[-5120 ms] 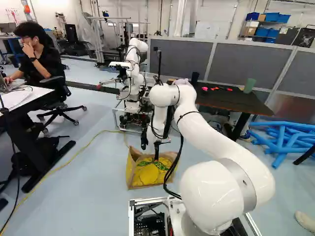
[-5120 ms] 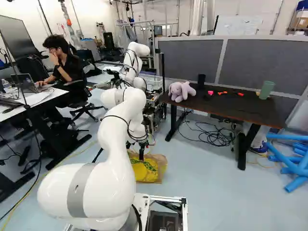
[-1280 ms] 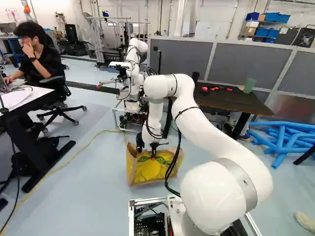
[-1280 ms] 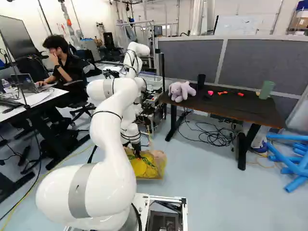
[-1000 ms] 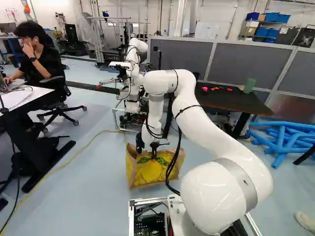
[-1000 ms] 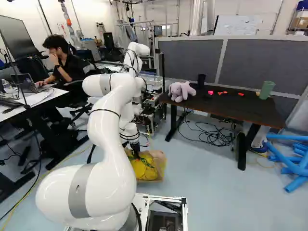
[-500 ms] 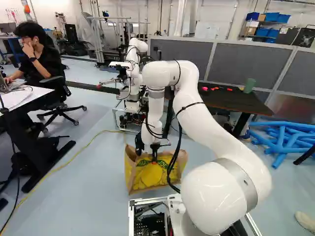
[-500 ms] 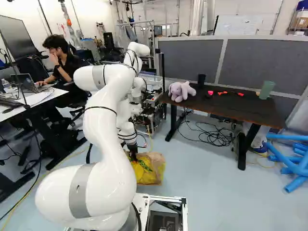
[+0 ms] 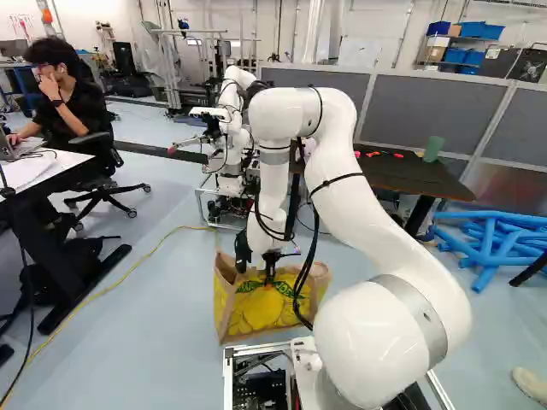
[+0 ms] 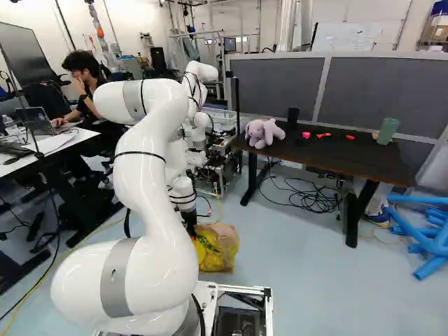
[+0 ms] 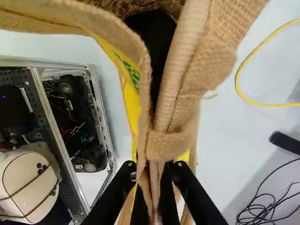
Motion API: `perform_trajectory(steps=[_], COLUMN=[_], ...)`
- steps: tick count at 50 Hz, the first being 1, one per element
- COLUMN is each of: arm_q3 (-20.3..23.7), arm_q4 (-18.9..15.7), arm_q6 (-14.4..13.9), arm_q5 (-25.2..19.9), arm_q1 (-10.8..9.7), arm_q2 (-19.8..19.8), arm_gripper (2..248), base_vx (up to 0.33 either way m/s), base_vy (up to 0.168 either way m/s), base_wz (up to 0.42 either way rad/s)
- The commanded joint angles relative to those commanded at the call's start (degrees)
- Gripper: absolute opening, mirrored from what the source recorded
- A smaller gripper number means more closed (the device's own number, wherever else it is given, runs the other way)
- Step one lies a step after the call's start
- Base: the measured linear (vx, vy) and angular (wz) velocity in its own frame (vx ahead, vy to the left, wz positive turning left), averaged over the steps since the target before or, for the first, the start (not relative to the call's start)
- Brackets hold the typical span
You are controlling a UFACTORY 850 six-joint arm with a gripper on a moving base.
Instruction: Pick up the bag on the ground and place it on the table
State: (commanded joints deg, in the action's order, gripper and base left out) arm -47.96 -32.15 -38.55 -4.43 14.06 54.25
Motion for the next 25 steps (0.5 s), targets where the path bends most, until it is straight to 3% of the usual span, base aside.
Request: perform_trajectory(steps=[25], arm_q3=[5.4], arm_q4=[6.5], arm_q6=[0.0], arm_q5=[0.2], arm_q1=[-3.8], arm_q2=[-6.7], arm_gripper=[22], base_vx=[0.0], base_vy=[0.0], base_wz=[0.0])
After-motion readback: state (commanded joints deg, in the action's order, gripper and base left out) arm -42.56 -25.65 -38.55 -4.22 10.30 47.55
